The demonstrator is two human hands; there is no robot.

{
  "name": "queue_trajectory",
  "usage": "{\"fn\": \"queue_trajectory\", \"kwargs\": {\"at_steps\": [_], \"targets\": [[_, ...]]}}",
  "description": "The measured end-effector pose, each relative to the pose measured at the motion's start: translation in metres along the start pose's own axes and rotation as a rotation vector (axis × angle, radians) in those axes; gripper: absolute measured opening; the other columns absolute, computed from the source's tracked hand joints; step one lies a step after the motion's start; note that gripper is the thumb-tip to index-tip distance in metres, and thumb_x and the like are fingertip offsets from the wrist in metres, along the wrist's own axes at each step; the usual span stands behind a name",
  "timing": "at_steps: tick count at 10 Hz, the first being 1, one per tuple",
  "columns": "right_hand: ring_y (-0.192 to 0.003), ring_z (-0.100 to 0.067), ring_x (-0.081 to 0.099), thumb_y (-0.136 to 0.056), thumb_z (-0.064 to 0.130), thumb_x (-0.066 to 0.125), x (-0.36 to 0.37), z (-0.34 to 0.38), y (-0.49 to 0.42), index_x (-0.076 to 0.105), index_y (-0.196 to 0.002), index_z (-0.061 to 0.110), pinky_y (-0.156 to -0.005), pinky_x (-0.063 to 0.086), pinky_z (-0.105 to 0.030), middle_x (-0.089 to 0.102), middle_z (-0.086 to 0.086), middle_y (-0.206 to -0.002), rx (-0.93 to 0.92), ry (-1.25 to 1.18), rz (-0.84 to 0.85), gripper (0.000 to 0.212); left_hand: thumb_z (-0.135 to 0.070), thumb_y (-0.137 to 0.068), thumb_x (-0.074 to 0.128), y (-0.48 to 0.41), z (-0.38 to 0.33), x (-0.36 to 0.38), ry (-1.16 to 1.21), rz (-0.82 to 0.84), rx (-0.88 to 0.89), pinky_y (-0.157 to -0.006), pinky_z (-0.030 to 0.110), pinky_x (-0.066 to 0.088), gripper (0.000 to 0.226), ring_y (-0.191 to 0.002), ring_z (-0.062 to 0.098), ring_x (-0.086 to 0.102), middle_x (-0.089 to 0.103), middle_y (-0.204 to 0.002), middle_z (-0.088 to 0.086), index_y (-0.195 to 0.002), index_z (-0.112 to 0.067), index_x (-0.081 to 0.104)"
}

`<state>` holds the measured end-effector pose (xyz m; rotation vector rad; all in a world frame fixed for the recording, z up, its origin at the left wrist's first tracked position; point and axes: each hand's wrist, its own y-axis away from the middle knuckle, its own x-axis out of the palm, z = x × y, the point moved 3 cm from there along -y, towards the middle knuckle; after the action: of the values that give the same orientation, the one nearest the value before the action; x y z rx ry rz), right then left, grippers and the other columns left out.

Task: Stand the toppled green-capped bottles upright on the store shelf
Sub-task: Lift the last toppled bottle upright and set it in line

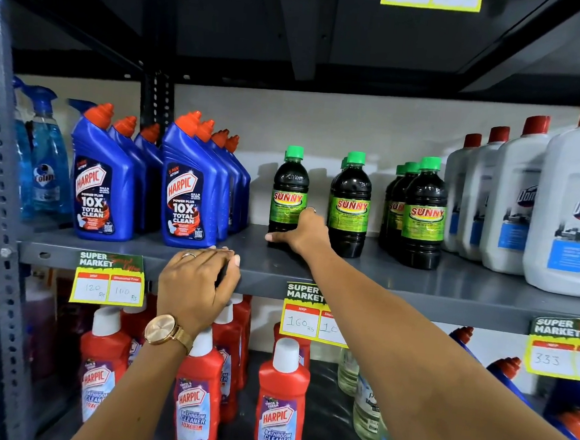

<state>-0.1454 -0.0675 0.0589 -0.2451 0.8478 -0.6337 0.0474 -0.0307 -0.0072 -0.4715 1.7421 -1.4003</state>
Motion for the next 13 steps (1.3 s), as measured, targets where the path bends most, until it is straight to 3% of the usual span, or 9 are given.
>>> {"fn": "queue_trajectory", "kwargs": {"at_steps": [4, 7, 13], "targets": [[-0.113, -0.034, 0.06, -0.055, 0.054, 0.086, -0.0016, 0.0002, 0.0005, 0.043, -0.126, 0.003, -0.087, 0.051, -0.039, 0.061, -0.014, -0.12, -0.021, 0.05, -0.036, 0.097, -0.031, -0.089, 0.043, -0.0003, 0.0003, 0.0007, 0.015, -0.02, -0.011, -0.075, 0.035, 0.051, 0.041, -0.076, 0.023, 0.072, 0.078, -0.082, 0.003, -0.081, -0.009, 0.077], [-0.114, -0.034, 0.06, -0.053, 0.055, 0.087, -0.0021, 0.0025, 0.0013, 0.044, -0.126, 0.003, -0.093, 0.052, -0.042, 0.062, -0.014, -0.12, -0.045, 0.064, -0.032, 0.1, -0.031, -0.089, 0.043, -0.0004, 0.0011, 0.0006, 0.023, -0.011, -0.013, -0.075, 0.034, 0.051, 0.04, -0.076, 0.022, 0.072, 0.078, -0.082, 0.002, -0.081, -0.01, 0.077], [-0.114, -0.034, 0.06, -0.058, 0.049, 0.087, 0.0038, 0.0081, 0.0032, 0.042, -0.131, 0.002, -0.088, 0.052, -0.04, 0.061, -0.014, -0.122, -0.016, 0.07, -0.073, 0.098, -0.034, -0.091, 0.041, -0.0006, 0.0012, -0.0032, 0.052, 0.052, -0.035, -0.078, 0.034, 0.051, 0.044, -0.08, 0.021, 0.072, 0.078, -0.085, 0.002, -0.084, -0.011, 0.077]]}}
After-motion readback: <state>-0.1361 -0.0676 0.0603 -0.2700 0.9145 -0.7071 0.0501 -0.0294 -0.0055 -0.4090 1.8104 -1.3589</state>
